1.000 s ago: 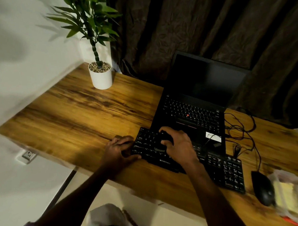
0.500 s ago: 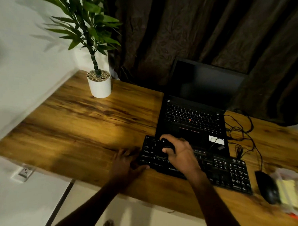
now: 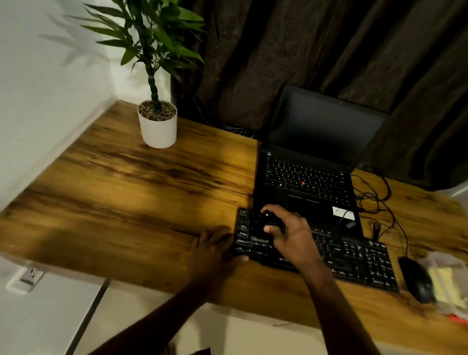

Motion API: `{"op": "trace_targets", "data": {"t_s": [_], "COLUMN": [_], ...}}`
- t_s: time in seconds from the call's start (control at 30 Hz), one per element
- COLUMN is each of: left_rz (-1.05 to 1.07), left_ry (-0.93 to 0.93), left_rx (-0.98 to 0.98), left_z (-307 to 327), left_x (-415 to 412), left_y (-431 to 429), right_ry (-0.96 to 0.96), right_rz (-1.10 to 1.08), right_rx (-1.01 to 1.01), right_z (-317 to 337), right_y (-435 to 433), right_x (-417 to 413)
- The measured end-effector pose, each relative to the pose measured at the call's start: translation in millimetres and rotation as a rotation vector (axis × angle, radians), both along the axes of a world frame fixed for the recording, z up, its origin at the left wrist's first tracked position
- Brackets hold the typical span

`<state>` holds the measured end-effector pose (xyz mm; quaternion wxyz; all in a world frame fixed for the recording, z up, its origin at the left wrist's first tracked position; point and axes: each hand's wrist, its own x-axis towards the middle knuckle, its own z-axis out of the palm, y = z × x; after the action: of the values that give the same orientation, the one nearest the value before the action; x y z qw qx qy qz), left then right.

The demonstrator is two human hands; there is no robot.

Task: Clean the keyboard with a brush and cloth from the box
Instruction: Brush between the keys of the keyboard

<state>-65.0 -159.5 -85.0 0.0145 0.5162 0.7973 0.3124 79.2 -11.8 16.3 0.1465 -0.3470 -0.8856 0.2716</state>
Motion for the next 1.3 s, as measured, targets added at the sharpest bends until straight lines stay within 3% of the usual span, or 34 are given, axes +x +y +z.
{"op": "trace_targets", "data": {"t_s": [0.37, 0.6, 0.83, 1.13, 1.3], "left_rz": [-0.034, -0.039, -0.043, -0.056, -0.059], "left_ry": [-0.092, -0.126, -0.098, -0.088, -0.134], "left_rx": [-0.082, -0.086, -0.104, -0.028, -0.066], "left_z": [-1.0, -0.2, 1.6, -1.8, 5.8], "left_x": [-3.3, -3.5, -5.9, -5.0, -5.2], "left_y": [-0.9, -2.2, -3.5, -3.4, -5.9], "right_ry": [-0.028, 0.040, -0.043, -0.026, -0.073], "right_rz": [-0.077, 0.036, -0.036, 0.045, -0.029], "right_rx": [0.049, -0.001, 0.059, 0.009, 0.033], "right_z": [8.0, 6.4, 19.6, 2.3, 8.2], "right_y": [5.6, -13.8, -3.1, -20.7, -1.6], "right_x": [16.9, -24.6, 0.2, -44.0, -14.9]}}
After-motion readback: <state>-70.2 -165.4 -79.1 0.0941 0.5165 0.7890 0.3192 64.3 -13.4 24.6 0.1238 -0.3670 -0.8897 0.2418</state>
